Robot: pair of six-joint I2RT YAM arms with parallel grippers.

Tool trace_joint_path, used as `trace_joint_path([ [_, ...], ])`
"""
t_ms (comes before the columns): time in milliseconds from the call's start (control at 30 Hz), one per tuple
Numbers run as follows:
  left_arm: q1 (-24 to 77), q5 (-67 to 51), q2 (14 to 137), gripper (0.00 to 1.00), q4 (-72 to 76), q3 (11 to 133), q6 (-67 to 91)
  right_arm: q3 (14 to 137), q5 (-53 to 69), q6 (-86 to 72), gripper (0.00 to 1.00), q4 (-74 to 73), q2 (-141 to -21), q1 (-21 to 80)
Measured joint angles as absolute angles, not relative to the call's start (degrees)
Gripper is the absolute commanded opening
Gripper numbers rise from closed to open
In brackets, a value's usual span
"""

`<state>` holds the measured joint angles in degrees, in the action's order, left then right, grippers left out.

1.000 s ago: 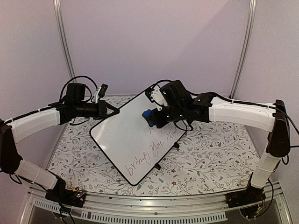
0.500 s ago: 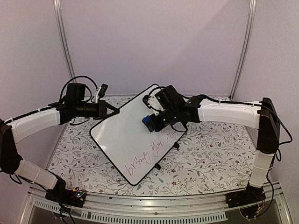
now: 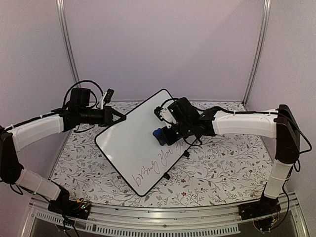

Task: Erase the whiteboard
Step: Erase the whiteboard at the center of the board.

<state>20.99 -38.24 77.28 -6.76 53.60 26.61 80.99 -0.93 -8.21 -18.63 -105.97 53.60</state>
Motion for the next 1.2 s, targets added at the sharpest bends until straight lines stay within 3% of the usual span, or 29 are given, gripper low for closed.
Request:
trace_joint_path([
  [833, 20.99, -38.35, 77.28, 0.00, -6.72, 53.60, 26.61, 69.65, 2.11, -11.49, 0.05, -17.37, -101.30, 53.60],
  [1200, 20.99, -38.41, 77.28, 0.00, -6.72, 53.60, 26.59, 78.08, -0.25, -9.80, 0.06, -23.14, -100.99, 53.60],
])
